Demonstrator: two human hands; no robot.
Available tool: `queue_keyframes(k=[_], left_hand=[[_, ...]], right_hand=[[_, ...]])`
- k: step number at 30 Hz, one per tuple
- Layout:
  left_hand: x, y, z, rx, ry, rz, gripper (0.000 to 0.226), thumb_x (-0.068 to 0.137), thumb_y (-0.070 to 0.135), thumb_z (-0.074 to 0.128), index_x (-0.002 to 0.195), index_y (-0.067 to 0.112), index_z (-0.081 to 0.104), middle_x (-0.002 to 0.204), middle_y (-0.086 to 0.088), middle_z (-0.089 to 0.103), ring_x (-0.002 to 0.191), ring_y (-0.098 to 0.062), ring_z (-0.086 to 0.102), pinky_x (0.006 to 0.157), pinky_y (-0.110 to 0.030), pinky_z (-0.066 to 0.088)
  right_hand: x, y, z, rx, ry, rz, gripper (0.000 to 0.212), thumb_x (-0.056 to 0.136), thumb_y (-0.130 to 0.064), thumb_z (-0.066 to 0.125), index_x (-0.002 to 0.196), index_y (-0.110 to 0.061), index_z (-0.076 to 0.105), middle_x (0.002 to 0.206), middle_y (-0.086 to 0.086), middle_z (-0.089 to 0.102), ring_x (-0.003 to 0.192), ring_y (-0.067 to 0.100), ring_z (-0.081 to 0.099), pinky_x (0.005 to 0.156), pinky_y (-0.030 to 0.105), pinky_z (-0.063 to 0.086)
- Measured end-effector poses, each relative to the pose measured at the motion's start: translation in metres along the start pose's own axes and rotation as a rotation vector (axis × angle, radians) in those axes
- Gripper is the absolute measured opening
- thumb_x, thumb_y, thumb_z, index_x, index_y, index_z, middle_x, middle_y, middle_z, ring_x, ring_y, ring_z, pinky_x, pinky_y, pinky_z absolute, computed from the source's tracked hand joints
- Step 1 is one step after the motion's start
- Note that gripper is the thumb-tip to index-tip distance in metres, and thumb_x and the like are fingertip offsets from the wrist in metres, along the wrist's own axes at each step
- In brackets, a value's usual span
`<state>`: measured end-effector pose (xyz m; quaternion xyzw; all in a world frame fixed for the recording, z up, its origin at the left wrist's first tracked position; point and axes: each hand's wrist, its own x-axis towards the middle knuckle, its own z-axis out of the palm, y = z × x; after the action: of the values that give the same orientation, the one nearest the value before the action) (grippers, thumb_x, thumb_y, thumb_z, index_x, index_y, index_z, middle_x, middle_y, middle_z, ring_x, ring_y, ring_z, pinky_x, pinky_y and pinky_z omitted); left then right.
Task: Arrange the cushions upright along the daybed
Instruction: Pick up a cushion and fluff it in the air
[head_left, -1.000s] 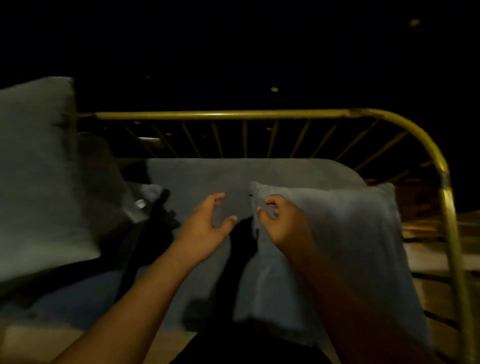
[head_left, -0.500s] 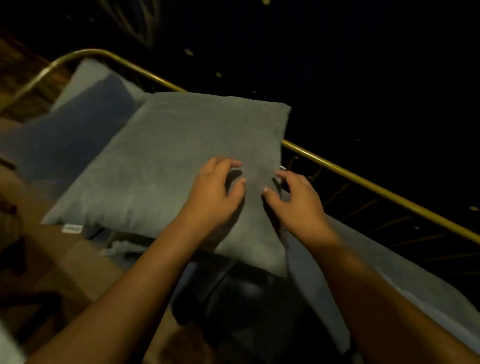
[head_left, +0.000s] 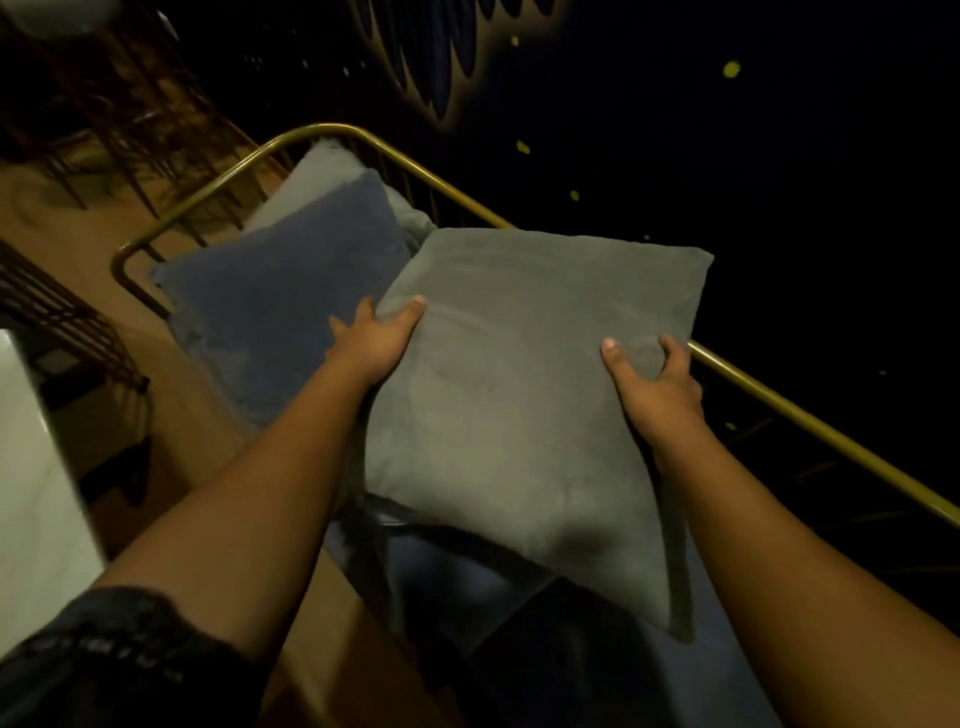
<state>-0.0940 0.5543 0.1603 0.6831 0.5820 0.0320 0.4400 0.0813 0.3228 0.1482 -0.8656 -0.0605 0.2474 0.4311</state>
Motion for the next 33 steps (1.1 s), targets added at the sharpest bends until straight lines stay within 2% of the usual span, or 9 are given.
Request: queue_keyframes(k=[3,6,8,11,14,18,24,28,33], left_hand=[[-0.007,-0.005,0.001,-0.136,-0.06,-0.053,0.118,0.057,0.089,0.047,0.15,0.025,0.013,0.158,-0.01,0.024,0.139,-0.04,0.03,0.112,-0.056,0.027],[-0.011,-0.01,0.001,-0.194,-0.04,-0.034,0.116,0.067,0.081,0.05,0.15,0.021,-0.003,0.159,-0.01,0.017,0.141,-0.039,0.026,0.114,-0.054,0.025],[-0.017,-0.01,-0.003,-0.253,-0.062,-0.011,0.127,0.054,0.09,0.05,0.151,0.019,0.009,0.157,-0.009,0.025,0.139,-0.037,0.031,0.112,-0.052,0.03],[-0.033,-0.014,-0.008,-0.282,-0.155,-0.04,0.109,0.059,0.088,0.05,0.138,0.013,0.044,0.142,-0.012,0.049,0.122,-0.037,0.051,0.101,-0.049,0.042],[-0.049,-0.013,-0.006,-0.306,-0.196,-0.02,0.096,0.069,0.08,0.05,0.137,0.011,0.047,0.138,-0.012,0.053,0.115,-0.034,0.055,0.094,-0.045,0.046],[-0.085,-0.004,0.002,-0.439,-0.18,0.04,0.078,0.081,0.066,0.051,0.136,0.011,0.046,0.122,-0.003,0.056,0.103,-0.026,0.054,0.088,-0.04,0.043],[-0.147,0.029,0.021,-0.502,-0.113,0.317,0.064,0.083,0.056,0.056,0.132,0.014,0.052,0.122,-0.007,0.062,0.106,-0.025,0.06,0.09,-0.041,0.047],[-0.186,0.063,0.057,-0.548,-0.118,0.451,0.057,0.084,0.05,0.059,0.126,0.012,0.053,0.112,-0.005,0.065,0.1,-0.024,0.061,0.077,-0.036,0.049],[-0.239,0.103,0.143,-0.543,-0.247,0.506,0.057,0.08,0.04,0.068,0.124,0.015,0.041,0.119,-0.006,0.056,0.103,-0.025,0.058,0.083,-0.041,0.047]], right_hand=[[-0.002,0.009,0.0,0.063,0.0,0.019,0.102,0.062,-0.078,0.06,0.146,-0.041,0.015,0.151,0.011,0.033,0.131,0.039,0.041,0.105,0.053,0.038],[-0.005,0.02,-0.006,0.215,-0.003,0.06,0.109,0.055,-0.077,0.065,0.146,-0.039,0.017,0.138,0.005,0.049,0.122,0.034,0.051,0.103,0.05,0.042],[-0.007,0.026,-0.014,0.303,-0.004,0.095,0.103,0.059,-0.073,0.068,0.144,-0.032,0.025,0.125,0.0,0.053,0.114,0.03,0.055,0.1,0.049,0.046],[-0.015,0.035,-0.026,0.369,-0.015,0.082,0.096,0.061,-0.067,0.072,0.14,-0.025,0.037,0.124,0.0,0.058,0.108,0.024,0.059,0.095,0.044,0.049],[-0.03,0.037,-0.041,0.389,0.006,-0.018,0.089,0.057,-0.065,0.075,0.133,-0.028,0.047,0.119,-0.003,0.063,0.103,0.019,0.063,0.093,0.041,0.051],[-0.05,0.029,-0.072,0.368,0.056,-0.173,0.084,0.057,-0.063,0.077,0.129,-0.033,0.047,0.116,-0.008,0.063,0.103,0.016,0.063,0.094,0.042,0.051],[-0.086,0.029,-0.149,0.298,0.247,-0.352,0.087,0.059,-0.06,0.077,0.132,-0.03,0.041,0.121,-0.007,0.057,0.108,0.017,0.058,0.096,0.04,0.048],[-0.11,0.052,-0.217,0.304,0.349,-0.357,0.09,0.065,-0.048,0.08,0.137,-0.021,0.033,0.128,0.0,0.052,0.108,0.016,0.052,0.091,0.033,0.044],[-0.137,0.103,-0.324,0.369,0.505,-0.306,0.096,0.065,-0.046,0.08,0.139,-0.013,0.028,0.139,0.009,0.047,0.113,0.016,0.048,0.094,0.03,0.039]])
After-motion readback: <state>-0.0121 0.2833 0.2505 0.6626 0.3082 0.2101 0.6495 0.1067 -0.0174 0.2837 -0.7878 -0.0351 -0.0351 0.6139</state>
